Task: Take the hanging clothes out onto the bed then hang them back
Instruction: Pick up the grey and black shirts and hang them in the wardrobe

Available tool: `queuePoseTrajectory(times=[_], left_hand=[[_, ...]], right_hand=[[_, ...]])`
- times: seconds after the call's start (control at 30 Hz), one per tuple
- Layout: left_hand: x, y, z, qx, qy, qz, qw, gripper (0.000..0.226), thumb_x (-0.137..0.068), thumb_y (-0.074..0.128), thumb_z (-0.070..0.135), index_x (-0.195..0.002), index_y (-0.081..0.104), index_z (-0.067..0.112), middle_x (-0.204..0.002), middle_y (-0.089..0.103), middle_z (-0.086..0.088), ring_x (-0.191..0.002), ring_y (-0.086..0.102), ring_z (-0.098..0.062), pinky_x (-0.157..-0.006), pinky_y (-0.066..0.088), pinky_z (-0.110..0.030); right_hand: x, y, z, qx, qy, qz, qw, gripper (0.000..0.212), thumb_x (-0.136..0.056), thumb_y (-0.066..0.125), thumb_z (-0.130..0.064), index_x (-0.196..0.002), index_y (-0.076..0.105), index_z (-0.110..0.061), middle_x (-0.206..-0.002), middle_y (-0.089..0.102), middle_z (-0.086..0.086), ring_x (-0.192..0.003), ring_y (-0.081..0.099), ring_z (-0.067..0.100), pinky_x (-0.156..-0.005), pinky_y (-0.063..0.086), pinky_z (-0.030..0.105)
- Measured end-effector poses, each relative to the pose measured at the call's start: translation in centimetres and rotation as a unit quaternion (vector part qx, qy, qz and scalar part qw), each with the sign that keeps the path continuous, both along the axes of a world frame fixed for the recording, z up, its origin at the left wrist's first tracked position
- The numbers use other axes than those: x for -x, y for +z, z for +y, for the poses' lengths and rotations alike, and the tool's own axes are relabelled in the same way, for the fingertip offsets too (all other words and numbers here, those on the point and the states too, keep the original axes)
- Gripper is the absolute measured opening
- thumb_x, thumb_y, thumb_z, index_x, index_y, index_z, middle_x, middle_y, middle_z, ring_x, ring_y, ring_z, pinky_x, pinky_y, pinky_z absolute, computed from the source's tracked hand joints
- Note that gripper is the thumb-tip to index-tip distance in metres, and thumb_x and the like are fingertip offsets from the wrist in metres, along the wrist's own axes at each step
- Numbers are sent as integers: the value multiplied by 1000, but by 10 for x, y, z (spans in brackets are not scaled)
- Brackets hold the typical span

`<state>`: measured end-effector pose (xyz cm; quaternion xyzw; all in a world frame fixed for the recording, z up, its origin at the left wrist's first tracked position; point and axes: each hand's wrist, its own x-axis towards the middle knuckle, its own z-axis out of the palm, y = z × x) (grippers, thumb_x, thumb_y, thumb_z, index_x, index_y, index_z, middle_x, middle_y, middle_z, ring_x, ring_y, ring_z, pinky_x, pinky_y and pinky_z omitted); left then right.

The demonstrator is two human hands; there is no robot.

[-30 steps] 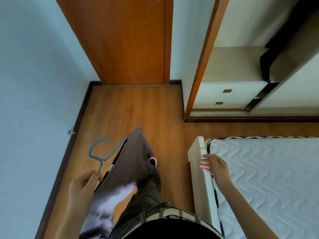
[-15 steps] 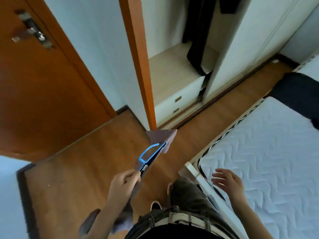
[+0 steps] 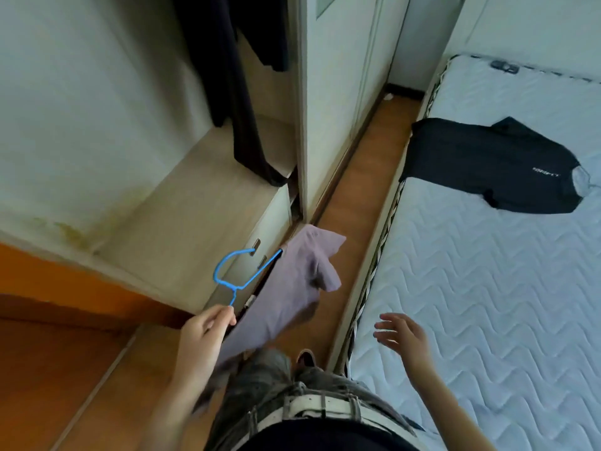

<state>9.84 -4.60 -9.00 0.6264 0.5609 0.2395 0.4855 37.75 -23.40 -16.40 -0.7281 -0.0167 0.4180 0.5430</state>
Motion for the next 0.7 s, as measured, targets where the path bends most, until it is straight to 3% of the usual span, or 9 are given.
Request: queuePoseTrajectory(times=[0.1, 0.23, 0.4, 0.57, 0.7], left_hand=[[-29, 5, 42, 3, -9, -7, 1000, 26, -92, 58, 6, -66, 56, 6, -57, 54, 1, -53, 44, -2, -54, 34, -18], [-76, 2, 102, 9, -26, -13, 1000, 30, -93, 58, 8, -66, 56, -4, -55, 50, 3, -48, 40, -1, -50, 32, -16], [-159, -18, 189, 32, -78, -14, 996, 29, -92, 57, 2, -65, 54, -9, -48, 47, 10, -45, 36, 1, -48, 29, -15], [-262, -26, 280, 39, -180, -8, 983, 30, -91, 58, 5, -63, 55, -5, -45, 47, 10, -44, 36, 0, -47, 27, -15], [-351, -17, 334, 27, -268, -14, 963, 30, -84, 56, 23, -60, 53, 5, -45, 44, 5, -46, 36, -2, -49, 27, -20]], right_hand=[[-27, 7, 49, -2, -10, 2, 1000, 27, -98, 40, -4, -101, 65, 7, -89, 69, 25, -77, 67, 34, -64, 57, 27], [-66, 1, 111, -6, -30, 5, 1000, 29, -97, 38, -4, -104, 63, 9, -89, 67, 23, -79, 64, 34, -73, 55, 38], [-125, -11, 184, 1, -71, -4, 997, 28, -97, 38, -4, -98, 65, 4, -87, 67, 22, -78, 64, 34, -71, 55, 36], [-183, -10, 230, 15, -146, -20, 989, 27, -98, 41, -7, -101, 66, 4, -92, 70, 25, -81, 68, 34, -71, 58, 35], [-224, -3, 245, 20, -219, -23, 975, 27, -99, 41, -9, -99, 66, 0, -91, 71, 21, -85, 69, 34, -73, 59, 35]])
